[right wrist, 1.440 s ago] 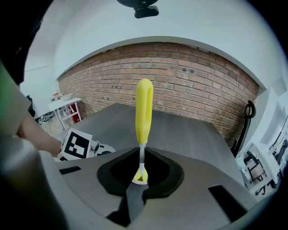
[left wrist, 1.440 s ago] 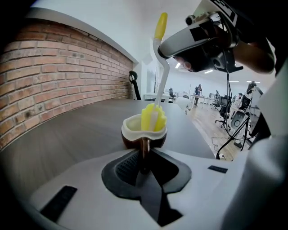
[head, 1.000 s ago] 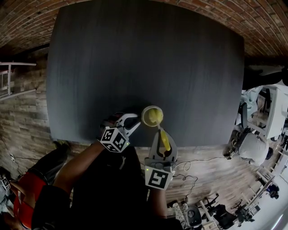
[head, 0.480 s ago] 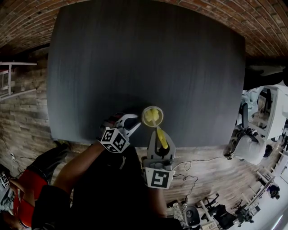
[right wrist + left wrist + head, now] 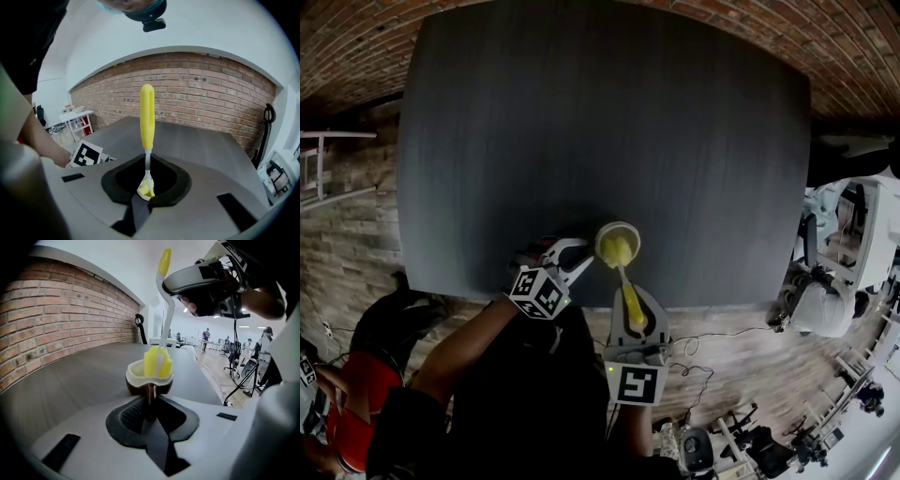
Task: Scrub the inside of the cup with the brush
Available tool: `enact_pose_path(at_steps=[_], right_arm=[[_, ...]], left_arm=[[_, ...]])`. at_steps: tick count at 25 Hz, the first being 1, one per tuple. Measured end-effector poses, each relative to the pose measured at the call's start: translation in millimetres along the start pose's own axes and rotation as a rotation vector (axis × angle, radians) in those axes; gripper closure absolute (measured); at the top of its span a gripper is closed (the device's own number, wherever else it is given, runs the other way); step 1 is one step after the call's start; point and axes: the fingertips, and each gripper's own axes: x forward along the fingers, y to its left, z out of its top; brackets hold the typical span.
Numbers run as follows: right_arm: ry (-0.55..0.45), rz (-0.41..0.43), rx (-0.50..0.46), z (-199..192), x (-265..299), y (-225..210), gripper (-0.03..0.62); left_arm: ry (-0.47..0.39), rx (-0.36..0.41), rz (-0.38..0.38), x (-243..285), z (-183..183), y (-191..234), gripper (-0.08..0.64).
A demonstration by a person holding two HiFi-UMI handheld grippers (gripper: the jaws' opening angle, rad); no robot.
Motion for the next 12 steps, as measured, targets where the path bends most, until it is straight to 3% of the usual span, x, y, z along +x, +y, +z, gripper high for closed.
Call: enact_pose_path(at_steps=[2,4,8,10,12], right_arm=[[0.070,0.016,-0.123,-4.8,-1.4,0.6,0.541],[0.112,0.001,-0.170,-7.8,-2.8,0.9,0.541],[0.081,-0.068,-0.249,-9.0,-2.2,1.1,0.541],[0.034,-0.100,-0.257,-9.0,-0.2,0.2,0.540],[-0.027,-0.128,-0.176,-11.1,2.4,-3.4,0.540]], left_arm=[[-0.001,-0.001,0.000,0.2,-0.4,-0.1,0.480],[-0.003,-0.001,0.000,0.4,-0.8,-0.3,0.479],[-0.003,0.000,-0.002,0.8,-0.2,-0.4,0.479],[-0.006,0.000,-0.003,0.8,-0.1,-0.1,0.480],[-0.008,0.000,-0.002,0.2,-1.0,0.3,0.480]])
